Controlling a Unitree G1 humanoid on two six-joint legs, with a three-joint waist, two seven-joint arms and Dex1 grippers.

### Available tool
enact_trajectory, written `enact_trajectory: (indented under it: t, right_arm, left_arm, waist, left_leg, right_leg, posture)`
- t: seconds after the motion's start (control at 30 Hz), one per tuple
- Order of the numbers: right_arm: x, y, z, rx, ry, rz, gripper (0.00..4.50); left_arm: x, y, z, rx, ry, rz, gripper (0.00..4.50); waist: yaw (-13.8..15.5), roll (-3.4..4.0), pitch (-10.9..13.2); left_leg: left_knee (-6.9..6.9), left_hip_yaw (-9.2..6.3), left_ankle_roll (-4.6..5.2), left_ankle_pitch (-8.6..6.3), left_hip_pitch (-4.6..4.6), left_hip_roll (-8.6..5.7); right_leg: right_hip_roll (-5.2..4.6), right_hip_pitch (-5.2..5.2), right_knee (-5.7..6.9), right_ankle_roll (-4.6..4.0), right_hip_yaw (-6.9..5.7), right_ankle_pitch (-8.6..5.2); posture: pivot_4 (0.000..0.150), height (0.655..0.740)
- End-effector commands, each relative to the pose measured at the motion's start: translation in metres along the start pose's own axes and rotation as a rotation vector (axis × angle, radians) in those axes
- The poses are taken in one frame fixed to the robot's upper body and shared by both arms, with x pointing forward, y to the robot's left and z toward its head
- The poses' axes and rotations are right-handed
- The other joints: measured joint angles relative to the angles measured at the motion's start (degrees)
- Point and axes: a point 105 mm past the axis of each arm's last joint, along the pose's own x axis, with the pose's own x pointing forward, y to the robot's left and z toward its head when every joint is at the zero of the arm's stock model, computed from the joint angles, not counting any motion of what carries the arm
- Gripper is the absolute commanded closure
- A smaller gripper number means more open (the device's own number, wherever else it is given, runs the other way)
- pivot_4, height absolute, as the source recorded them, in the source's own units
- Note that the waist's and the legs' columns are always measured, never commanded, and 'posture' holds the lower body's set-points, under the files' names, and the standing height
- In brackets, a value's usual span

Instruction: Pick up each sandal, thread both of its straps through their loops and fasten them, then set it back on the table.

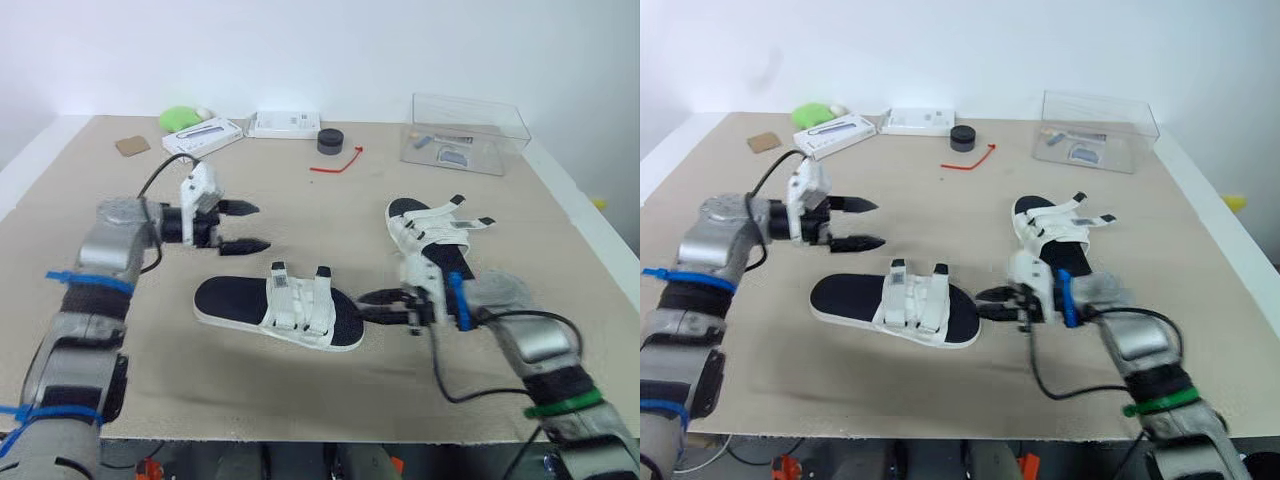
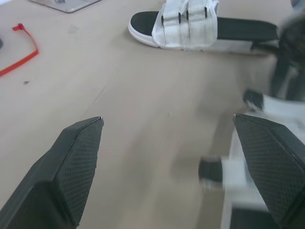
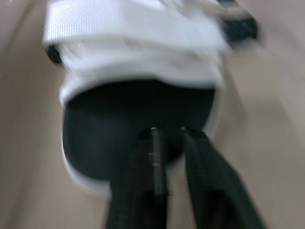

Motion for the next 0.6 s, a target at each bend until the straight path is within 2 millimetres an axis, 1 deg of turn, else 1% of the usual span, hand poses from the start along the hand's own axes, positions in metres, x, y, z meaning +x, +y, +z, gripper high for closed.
enact_trajectory:
  t: [0.03,0.07,0.1,0.17,0.2,0.23,0.33,0.37,0.5,0.6]
  right_arm:
    - [-0.025,0.004,0.028,0.007,-0.159,-0.008,1.6]
    - [-0.027,0.005,0.03,0.017,-0.184,-0.012,1.44]
    - [-0.029,0.004,0.036,0.024,-0.226,-0.02,0.93]
    - [-0.034,0.004,0.047,0.018,-0.285,-0.032,0.3]
    - [-0.036,0.004,0.052,0.011,-0.305,-0.033,0.15]
    - [-0.038,0.004,0.055,0.006,-0.319,-0.035,0.06]
    - [-0.041,0.004,0.063,0.011,-0.353,-0.036,0.06]
    - [-0.041,0.005,0.063,0.012,-0.355,-0.035,0.06]
    - [-0.042,0.006,0.06,0.009,-0.34,-0.044,0.06]
    - [-0.043,0.005,0.054,-0.001,-0.318,-0.061,0.06]
  left_arm:
    - [-0.011,-0.017,0.001,0.052,0.001,-0.05,0.0]
    - [-0.012,-0.021,-0.001,0.062,0.007,-0.058,0.0]
    - [-0.013,-0.025,-0.004,0.062,0.014,-0.073,0.0]
    - [-0.014,-0.033,-0.008,0.091,0.03,-0.103,0.0]
    - [-0.014,-0.037,-0.011,0.107,0.041,-0.119,0.0]
    - [-0.014,-0.039,-0.012,0.124,0.048,-0.131,0.0]
    - [-0.009,-0.049,-0.015,0.182,0.054,-0.171,0.0]
    - [-0.006,-0.054,-0.019,0.209,0.068,-0.192,0.0]
    - [0.005,-0.063,-0.028,0.246,0.067,-0.224,0.0]
    - [0.021,-0.065,-0.029,0.277,0.045,-0.227,0.0]
  waist:
    - [-0.15,0.01,0.02]
    - [-0.16,0.0,0.05]
    - [-0.13,0.0,0.05]
    - [-0.1,0.0,0.05]
    - [-0.09,0.01,0.05]
    - [-0.1,0.02,0.06]
    - [-0.09,0.03,0.07]
    - [-0.08,0.03,0.07]
    - [-0.09,0.05,0.07]
    - [-0.02,0.06,0.07]
  left_leg:
    - [0.01,0.0,0.03,-0.07,-0.15,0.01]
    - [0.03,0.0,0.03,-0.08,-0.2,0.02]
    - [0.08,-0.1,0.04,-0.1,-0.37,0.04]
    - [0.08,-0.21,0.04,-0.1,-0.39,0.04]
    - [0.09,-0.26,0.04,-0.09,-0.41,0.03]
    - [0.09,-0.29,0.04,-0.09,-0.4,0.03]
    - [0.09,-0.33,0.04,-0.08,-0.39,0.02]
    - [0.1,-0.34,0.03,-0.08,-0.39,0.02]
    - [0.18,-0.37,0.03,-0.08,-0.39,-0.03]
    - [0.19,-0.38,0.03,-0.08,-0.39,-0.02]
  right_leg:
    - [-0.04,-0.15,-0.01,0.0,-0.01,-0.01]
    - [-0.09,-0.16,-0.02,0.0,0.0,-0.01]
    - [-0.11,-0.26,-0.03,0.0,-0.06,-0.01]
    - [-0.09,-0.25,-0.02,-0.02,-0.06,-0.02]
    - [-0.06,-0.24,-0.02,-0.02,-0.08,-0.02]
    - [-0.01,-0.23,-0.02,-0.03,-0.09,-0.03]
    - [0.03,-0.2,-0.02,-0.04,-0.13,-0.03]
    - [0.03,-0.19,-0.02,-0.04,-0.14,-0.03]
    - [0.01,-0.12,-0.01,-0.03,-0.16,-0.03]
    - [0.02,-0.13,-0.01,-0.03,-0.16,-0.03]
  posture:
    - [0.15,0.74]
    - [0.15,0.74]
    - [0.15,0.74]
    - [0.15,0.74]
    - [0.15,0.74]
    - [0.15,0.74]
    - [0.15,0.74]
    - [0.15,0.74]
    - [0.15,0.74]
    - [0.15,0.74]
